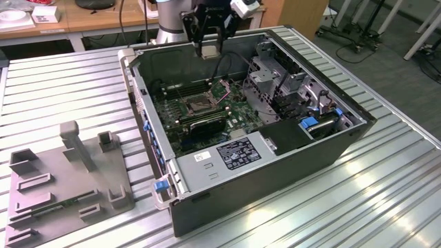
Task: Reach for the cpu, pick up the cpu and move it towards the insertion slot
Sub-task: 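Pick up the cpu and move it towards the insertion slot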
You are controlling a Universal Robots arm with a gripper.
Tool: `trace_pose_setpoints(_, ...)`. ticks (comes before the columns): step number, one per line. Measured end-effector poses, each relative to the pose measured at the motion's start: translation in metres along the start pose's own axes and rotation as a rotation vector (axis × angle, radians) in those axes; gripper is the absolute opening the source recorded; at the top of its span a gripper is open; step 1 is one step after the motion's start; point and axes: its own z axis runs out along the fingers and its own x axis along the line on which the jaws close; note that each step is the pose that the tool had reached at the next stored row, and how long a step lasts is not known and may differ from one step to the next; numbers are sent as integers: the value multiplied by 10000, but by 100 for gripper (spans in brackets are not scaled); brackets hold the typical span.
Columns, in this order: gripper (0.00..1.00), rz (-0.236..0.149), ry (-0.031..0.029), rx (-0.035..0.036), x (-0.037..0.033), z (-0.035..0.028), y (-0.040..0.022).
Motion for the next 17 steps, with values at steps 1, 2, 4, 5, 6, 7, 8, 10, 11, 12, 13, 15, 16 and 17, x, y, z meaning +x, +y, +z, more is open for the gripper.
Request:
trace_pose_setpoints(1, 55, -38, -1, 0, 9, 7, 5)
trace_pose_setpoints(2, 55, -94, -2, -2, 15, 13, 9)
trace_pose_setpoints(4, 55, -279, -1, -4, 20, 26, 12)
trace_pose_setpoints(5, 55, -345, 0, -3, 28, 34, 14)
trace_pose_setpoints(6, 55, -367, 1, -3, 46, 44, 16)
trace_pose_setpoints(7, 55, -376, 0, -2, 67, 51, 18)
trace_pose_setpoints(8, 55, -380, -1, -3, 89, 56, 20)
trace_pose_setpoints(10, 55, -378, -1, -4, 115, 60, 23)
trace_pose_setpoints(11, 55, -379, -2, -5, 127, 62, 30)
trace_pose_setpoints(12, 55, -380, -2, -5, 141, 64, 44)
trace_pose_setpoints(13, 55, -381, -2, -5, 152, 66, 61)
trace_pose_setpoints(15, 55, -386, -1, -4, 165, 73, 105)
trace_pose_setpoints(16, 55, -403, -1, -4, 170, 78, 120)
trace_pose_setpoints(17, 55, -426, -1, -4, 176, 82, 123)
